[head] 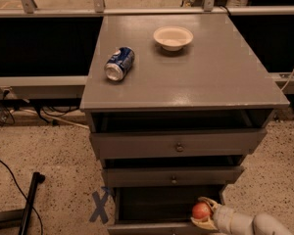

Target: Place apple into bottom drawer

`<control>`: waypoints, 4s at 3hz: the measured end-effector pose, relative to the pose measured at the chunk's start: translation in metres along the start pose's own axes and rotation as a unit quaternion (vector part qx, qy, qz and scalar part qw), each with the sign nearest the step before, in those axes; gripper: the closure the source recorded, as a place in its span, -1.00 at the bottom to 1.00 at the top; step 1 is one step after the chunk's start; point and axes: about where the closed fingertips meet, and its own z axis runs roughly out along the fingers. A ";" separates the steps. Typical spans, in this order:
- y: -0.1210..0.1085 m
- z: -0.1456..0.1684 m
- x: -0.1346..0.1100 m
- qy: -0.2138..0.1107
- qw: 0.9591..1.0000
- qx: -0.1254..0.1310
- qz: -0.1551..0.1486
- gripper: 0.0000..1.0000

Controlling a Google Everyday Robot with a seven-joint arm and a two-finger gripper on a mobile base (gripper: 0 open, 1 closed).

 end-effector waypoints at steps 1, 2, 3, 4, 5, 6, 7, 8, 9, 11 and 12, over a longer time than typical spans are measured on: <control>-0.010 0.023 0.022 -0.006 1.000 -0.002 0.018 1.00; -0.023 0.047 0.042 -0.008 0.999 0.000 0.033 1.00; -0.036 0.072 0.059 -0.011 0.999 0.007 0.042 1.00; -0.047 0.105 0.070 -0.014 0.999 0.011 0.051 1.00; -0.050 0.122 0.076 -0.011 0.998 0.009 0.057 1.00; -0.049 0.135 0.083 -0.008 0.998 0.004 0.064 1.00; -0.050 0.142 0.084 -0.008 0.998 0.002 0.070 0.88; -0.049 0.147 0.084 -0.007 0.997 0.000 0.075 0.53; -0.048 0.149 0.085 -0.006 0.997 -0.002 0.082 0.03; -0.046 0.151 0.081 -0.011 0.996 -0.002 0.085 -0.64; -0.046 0.152 0.080 -0.012 0.996 -0.003 0.085 -0.62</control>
Offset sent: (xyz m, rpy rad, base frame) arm 0.0617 -0.0077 -0.0911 0.0640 0.0546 -0.0631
